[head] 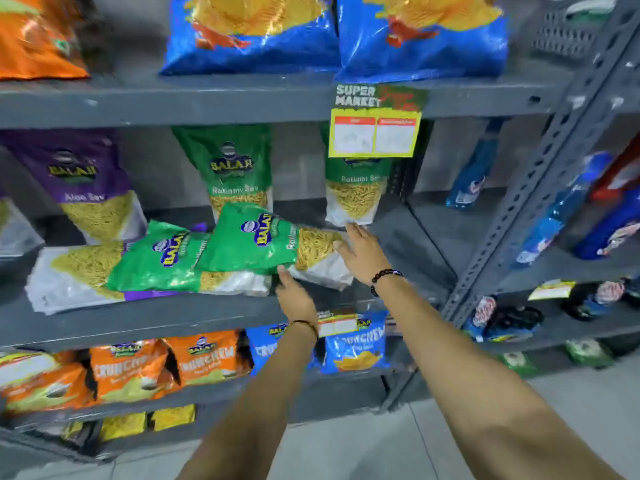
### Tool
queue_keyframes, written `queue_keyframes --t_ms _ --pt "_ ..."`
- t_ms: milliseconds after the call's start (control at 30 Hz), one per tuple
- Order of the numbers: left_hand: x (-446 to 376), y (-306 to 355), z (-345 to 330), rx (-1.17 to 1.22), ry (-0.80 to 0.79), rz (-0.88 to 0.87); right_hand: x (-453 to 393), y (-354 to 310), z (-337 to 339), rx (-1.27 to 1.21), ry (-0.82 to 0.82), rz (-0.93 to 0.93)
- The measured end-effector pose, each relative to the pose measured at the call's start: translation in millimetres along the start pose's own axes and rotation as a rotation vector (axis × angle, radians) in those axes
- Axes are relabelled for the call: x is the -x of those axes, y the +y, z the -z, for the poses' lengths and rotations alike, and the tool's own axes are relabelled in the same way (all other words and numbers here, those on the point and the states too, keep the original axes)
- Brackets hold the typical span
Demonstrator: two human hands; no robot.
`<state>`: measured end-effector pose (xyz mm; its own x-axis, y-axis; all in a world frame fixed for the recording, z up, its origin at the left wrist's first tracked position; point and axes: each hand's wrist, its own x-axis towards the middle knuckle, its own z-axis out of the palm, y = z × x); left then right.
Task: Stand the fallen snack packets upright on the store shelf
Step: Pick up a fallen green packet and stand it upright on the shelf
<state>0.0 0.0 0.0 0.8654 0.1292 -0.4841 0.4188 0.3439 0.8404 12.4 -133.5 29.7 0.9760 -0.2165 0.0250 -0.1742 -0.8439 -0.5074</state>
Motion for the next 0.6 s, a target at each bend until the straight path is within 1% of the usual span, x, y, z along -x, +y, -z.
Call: queue_keyframes --t_ms 67,167,267,333,367,467,600 --pt "-7.4 -2.1 -15.4 0.181 -0.021 0.083 -18.9 7.7 3.9 -0.097 -0.04 -0.011" --pt "-16.5 -5.3 -27.6 0.305 -0.017 0.06 -44.9 11.8 0.4 -0.198 -0.136 -0.035" --pt "-18.4 -5.8 -36.3 0.367 -0.044 -0.013 -67.7 12.0 -3.5 -0.208 -0.228 -0.002" --pt "-20.4 -3.6 -37.4 0.377 -0.077 -0.034 -78.2 10.9 -7.5 -0.198 -0.299 0.01" --pt "-21.5 -2.0 -37.6 0.387 -0.09 -0.044 -82.4 10.4 -9.6 -0.192 -0.306 0.013" --pt "-23.8 -0.4 -38.2 0.375 -0.072 -0.048 -87.4 12.7 -10.3 -0.23 -0.258 0.021" --pt "-20.3 1.3 -31.7 0.302 -0.093 -0.049 -77.1 23.8 0.3 -0.348 -0.269 0.002"
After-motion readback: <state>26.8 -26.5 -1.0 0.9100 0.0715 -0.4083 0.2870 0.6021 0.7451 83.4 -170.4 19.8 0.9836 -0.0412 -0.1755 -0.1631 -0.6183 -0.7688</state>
